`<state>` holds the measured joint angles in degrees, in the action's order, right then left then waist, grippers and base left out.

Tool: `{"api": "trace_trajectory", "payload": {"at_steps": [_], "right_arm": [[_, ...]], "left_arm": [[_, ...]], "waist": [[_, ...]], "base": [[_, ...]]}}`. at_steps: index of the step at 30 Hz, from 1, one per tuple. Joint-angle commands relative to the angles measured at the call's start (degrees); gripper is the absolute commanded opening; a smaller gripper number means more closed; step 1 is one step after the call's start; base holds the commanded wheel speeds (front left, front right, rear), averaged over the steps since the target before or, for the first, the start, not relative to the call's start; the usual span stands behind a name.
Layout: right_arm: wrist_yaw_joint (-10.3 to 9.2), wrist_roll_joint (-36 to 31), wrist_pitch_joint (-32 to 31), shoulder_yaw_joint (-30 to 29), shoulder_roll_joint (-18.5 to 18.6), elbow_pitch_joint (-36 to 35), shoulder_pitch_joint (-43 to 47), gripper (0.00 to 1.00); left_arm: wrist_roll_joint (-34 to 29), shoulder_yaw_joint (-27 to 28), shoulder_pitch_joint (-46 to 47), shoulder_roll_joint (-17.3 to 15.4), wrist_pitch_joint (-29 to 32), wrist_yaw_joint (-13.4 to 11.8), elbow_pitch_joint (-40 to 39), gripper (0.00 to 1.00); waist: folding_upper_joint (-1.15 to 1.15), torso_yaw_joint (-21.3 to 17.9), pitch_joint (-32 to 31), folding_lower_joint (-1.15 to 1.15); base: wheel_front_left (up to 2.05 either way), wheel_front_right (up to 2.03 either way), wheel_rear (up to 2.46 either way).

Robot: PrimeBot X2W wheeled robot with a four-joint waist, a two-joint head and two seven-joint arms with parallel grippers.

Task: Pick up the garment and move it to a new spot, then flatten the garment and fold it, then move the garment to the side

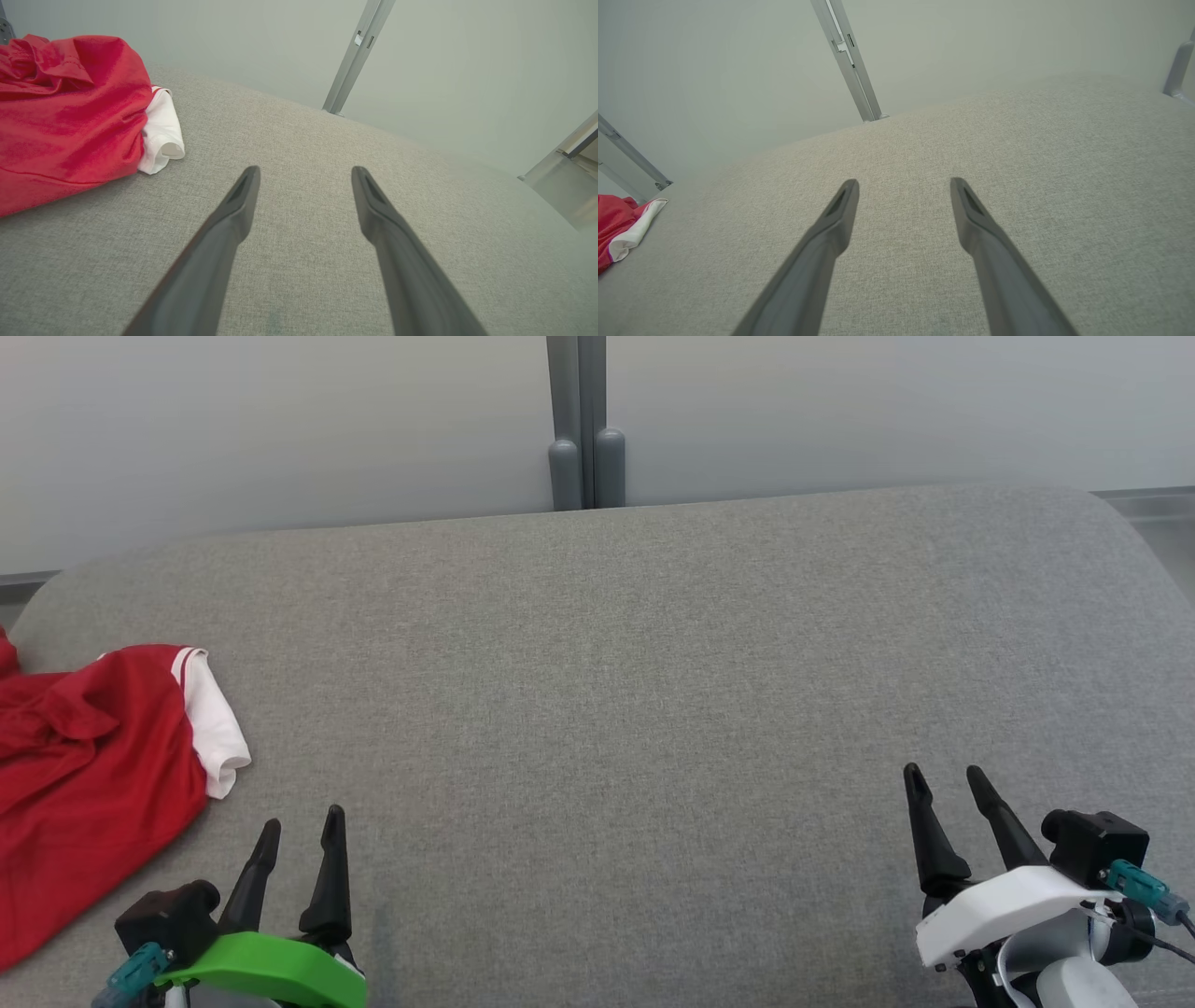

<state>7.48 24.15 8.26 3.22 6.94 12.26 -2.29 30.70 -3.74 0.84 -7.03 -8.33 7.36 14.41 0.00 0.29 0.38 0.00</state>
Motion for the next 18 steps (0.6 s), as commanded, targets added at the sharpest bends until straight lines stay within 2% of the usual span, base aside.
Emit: {"api": "trace_trajectory", "payload": {"at_steps": [1, 18], "right_arm": [[0.01, -2.00, 0.76, -0.03, 0.50, -0.77, 0.06, 1.00], [0.02, -10.75, 3.10, -0.37, 0.74, -1.21, 1.14, 1.00]], "left_arm": [[-2.19, -0.13, -0.03, -0.67, -0.65, 0.16, -0.71, 1.00], [-10.58, -1.03, -0.56, -0.91, -3.09, 0.18, 0.31, 1.00]], "waist": [[0.00, -0.03, 0.07, 0.00], [0.00, -0.22, 0.18, 0.00]], "base": [[0.00, 0.00, 0.00], [0.00, 0.00, 0.00]]}}
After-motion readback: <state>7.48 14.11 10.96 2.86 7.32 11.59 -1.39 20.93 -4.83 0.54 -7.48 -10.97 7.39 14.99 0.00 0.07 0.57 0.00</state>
